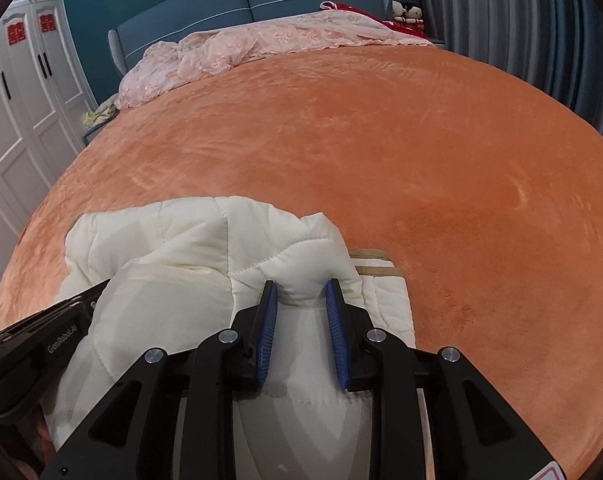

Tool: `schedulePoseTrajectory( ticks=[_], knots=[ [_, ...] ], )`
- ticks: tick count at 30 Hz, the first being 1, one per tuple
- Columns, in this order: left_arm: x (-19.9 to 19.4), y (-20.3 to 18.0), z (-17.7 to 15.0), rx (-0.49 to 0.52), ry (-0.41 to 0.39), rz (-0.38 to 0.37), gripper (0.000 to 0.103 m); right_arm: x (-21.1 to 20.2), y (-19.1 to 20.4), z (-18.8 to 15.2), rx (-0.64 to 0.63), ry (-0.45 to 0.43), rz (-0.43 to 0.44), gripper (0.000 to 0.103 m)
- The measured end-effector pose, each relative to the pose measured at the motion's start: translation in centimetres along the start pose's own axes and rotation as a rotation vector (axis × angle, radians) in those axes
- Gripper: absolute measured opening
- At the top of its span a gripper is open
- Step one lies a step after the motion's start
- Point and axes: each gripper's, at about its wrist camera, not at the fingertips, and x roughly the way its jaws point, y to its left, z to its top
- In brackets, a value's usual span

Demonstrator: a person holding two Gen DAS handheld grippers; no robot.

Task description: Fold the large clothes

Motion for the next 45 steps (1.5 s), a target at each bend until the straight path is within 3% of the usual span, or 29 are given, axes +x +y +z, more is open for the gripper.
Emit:
schedulePoseTrajectory(
  ticks=[14, 19, 23, 28, 33, 36, 41, 45],
  knots=[
    [1.3, -0.5, -0.4, 0.019, -0.050, 0.068, 0.000, 0.5, 0.7, -1.0, -0.017, -0.057, -0.039, 0.024],
    [0.8, -0.2, -0.1, 0.002, -0.028, 0.037, 0.000, 0.2, 0.6, -0.7, -0.008, -0.049, -0.020, 0.024],
    [-2.4, 2.2, -0.7, -0.049, 0.005, -0.050, 0.000, -2.9, 0.1, -0.3, 0.015, -0.016, 0.031, 0.026],
    [-8.6, 4.6, -4.8, 0.019, -0.017, -0.024, 0.001, -10.0, -0.6, -4.0, -0.007, -0.026, 0.057, 0.028],
    [-11.7, 6.8, -9.9, -0.015, 0.036, -0.029, 0.028, -12.5, -1.3, -7.9, -0.024, 0.031, 0.054, 0.029],
    [-12.1, 7.6, -11.5, -0.079, 0.060, -0.053, 0.030, -12.2, -0.5, -8.7, -0.079, 0.041, 0.019, 0.032],
    [-11.5, 6.7, -11.7, -0.029, 0.061, -0.015, 0.030, -10.4, -0.5, -9.3, -0.060, 0.053, 0.026, 0.035],
    [-11.5, 7.3, -11.5, -0.063, 0.084, -0.032, 0.030, -10.8, -0.9, -9.0, -0.041, 0.064, 0.041, 0.036]
  ],
)
